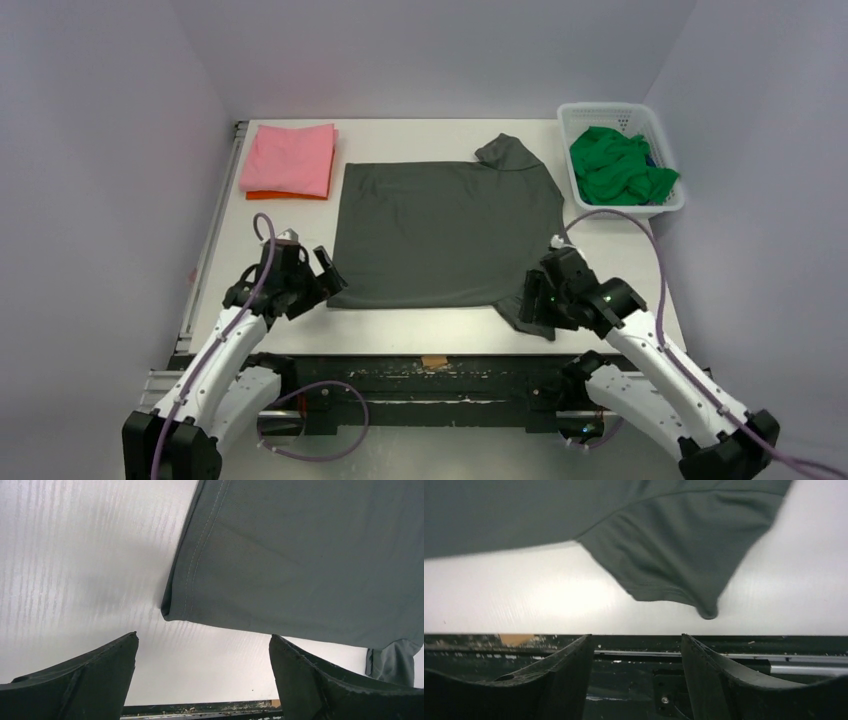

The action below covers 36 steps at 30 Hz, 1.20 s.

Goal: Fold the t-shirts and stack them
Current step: Grab the side of the flattened tshirt closest away from the robot with both arms

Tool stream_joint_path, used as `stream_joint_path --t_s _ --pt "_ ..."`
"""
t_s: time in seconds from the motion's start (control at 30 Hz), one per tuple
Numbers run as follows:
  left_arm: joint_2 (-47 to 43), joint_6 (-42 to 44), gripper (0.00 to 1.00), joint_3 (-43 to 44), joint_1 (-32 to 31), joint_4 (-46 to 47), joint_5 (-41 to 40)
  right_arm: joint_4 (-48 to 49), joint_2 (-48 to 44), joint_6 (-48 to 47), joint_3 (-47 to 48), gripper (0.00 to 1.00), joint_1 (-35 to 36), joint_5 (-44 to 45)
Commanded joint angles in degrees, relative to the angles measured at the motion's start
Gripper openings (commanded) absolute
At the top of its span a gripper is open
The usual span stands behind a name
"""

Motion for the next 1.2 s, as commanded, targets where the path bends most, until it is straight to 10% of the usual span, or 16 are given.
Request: stream_joint_path --t_s 0.0,0.67,1.17 --pt "1.6 0.3 1.0 -0.4 -0.3 3.4 1.7 4.5 7.9 5.2 -0.3 0.62 14.2 7.5" --pt "20.4 -3.4 0.54 -1.3 -0.3 13.9 -2.7 19.6 22.5 9.4 -10.2 0.56 8.7 11.8" --pt "23.9 -2.3 0.0 1.8 -0.4 12.8 -2.1 18.6 24.9 6.5 -9.3 0.06 7.6 7.9"
